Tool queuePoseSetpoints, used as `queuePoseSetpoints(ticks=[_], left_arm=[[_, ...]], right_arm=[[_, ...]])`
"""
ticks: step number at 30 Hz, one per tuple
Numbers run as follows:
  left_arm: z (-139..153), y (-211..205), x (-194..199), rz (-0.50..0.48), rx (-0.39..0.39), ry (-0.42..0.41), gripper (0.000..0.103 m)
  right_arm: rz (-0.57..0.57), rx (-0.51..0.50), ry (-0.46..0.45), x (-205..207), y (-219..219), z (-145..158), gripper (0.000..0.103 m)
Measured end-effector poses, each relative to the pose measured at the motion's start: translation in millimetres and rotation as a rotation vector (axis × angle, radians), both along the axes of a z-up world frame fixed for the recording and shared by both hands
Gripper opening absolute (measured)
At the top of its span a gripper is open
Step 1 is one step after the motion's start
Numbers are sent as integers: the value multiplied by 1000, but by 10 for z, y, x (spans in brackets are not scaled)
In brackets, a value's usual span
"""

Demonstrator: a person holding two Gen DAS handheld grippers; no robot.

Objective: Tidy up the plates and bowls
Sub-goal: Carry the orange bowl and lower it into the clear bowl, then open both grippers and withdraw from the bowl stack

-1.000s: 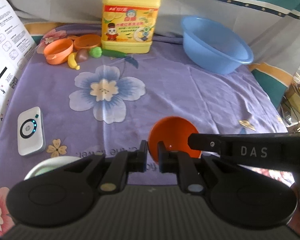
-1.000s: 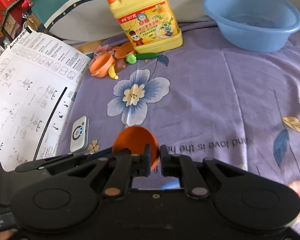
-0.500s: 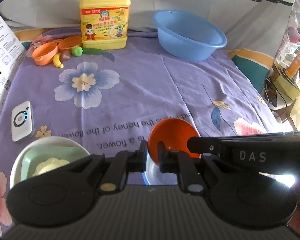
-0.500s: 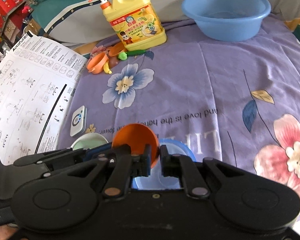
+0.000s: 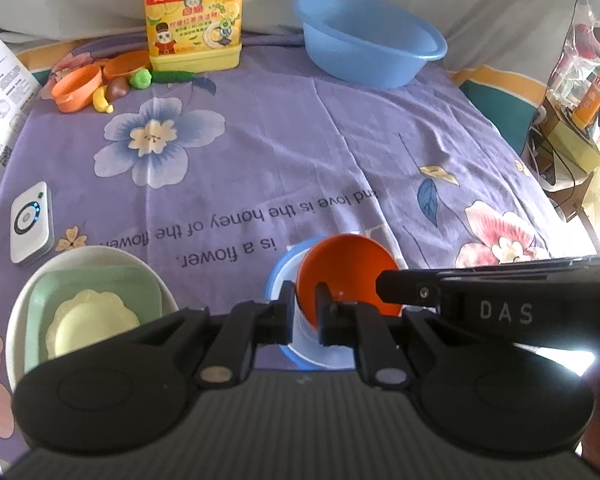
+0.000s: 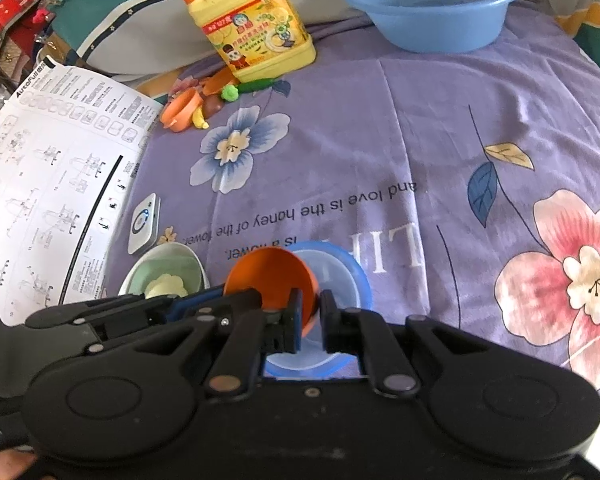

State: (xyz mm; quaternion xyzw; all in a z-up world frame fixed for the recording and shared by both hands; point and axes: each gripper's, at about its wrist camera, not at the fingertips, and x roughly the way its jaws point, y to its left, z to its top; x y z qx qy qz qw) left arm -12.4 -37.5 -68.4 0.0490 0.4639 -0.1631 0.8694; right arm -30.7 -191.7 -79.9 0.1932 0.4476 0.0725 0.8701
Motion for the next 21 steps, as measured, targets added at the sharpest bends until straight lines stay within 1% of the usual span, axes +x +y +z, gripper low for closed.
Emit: queuePoseSetpoints(ticks=[13,16,17,19,21], left_arm=[[-166,-36,112,-4,23,38,10],[-176,-37,128,-4,27,39,12],[-166,-32,129,0,28,34,14],[-126,-20,118,7,34,15,21],[-56,13,94,26,46,-14,36]], right_arm=[[9,-3,48,114,1,-174,9],[11,4,57,139,0,-211,12],[11,9,61,146,-10,-218,13],[0,17,62,145,-40,-215,14],[-14,35,58,129,-85,-184,19]])
